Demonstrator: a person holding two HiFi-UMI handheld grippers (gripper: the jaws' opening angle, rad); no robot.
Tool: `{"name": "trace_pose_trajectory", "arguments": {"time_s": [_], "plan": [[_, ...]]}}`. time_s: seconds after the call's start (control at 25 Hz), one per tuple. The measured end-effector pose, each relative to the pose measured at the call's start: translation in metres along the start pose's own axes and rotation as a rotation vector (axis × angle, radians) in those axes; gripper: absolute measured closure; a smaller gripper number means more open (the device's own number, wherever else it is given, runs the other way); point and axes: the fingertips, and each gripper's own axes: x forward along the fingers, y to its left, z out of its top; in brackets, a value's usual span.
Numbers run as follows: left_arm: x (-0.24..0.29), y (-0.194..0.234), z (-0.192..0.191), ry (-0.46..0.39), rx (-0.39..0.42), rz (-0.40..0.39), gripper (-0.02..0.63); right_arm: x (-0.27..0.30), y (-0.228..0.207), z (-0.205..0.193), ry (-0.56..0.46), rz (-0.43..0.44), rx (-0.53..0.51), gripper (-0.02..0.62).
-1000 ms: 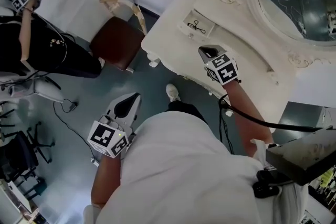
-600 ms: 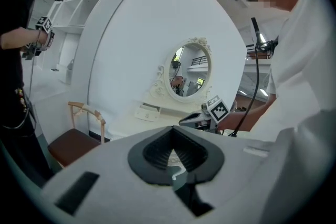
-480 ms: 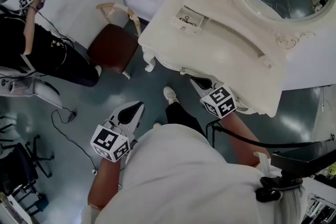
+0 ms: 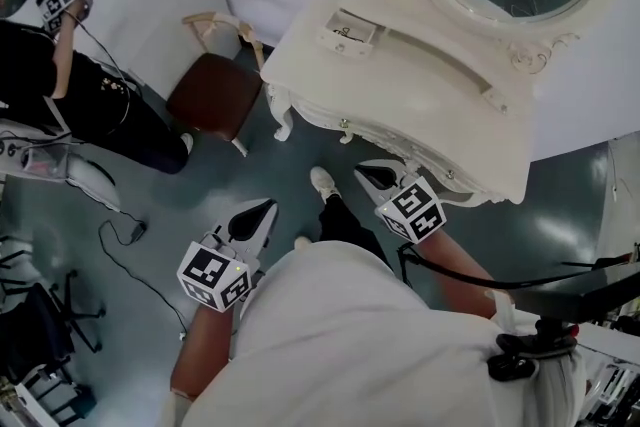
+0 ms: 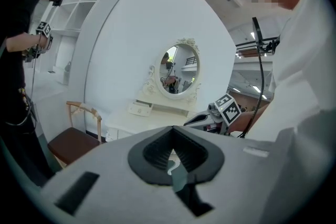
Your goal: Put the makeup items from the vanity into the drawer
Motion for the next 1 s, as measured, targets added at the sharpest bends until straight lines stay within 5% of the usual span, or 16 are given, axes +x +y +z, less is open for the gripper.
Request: {"name": "trace_pose_trajectory", "arguments": {"time_s": [1.0], "plan": [[-0.046,-0.014,-0.019,-0.011,0.019,0.017,0.609,-0.001,0.072,0.022,-0.031,0.066,-0.095,0.595]]}}
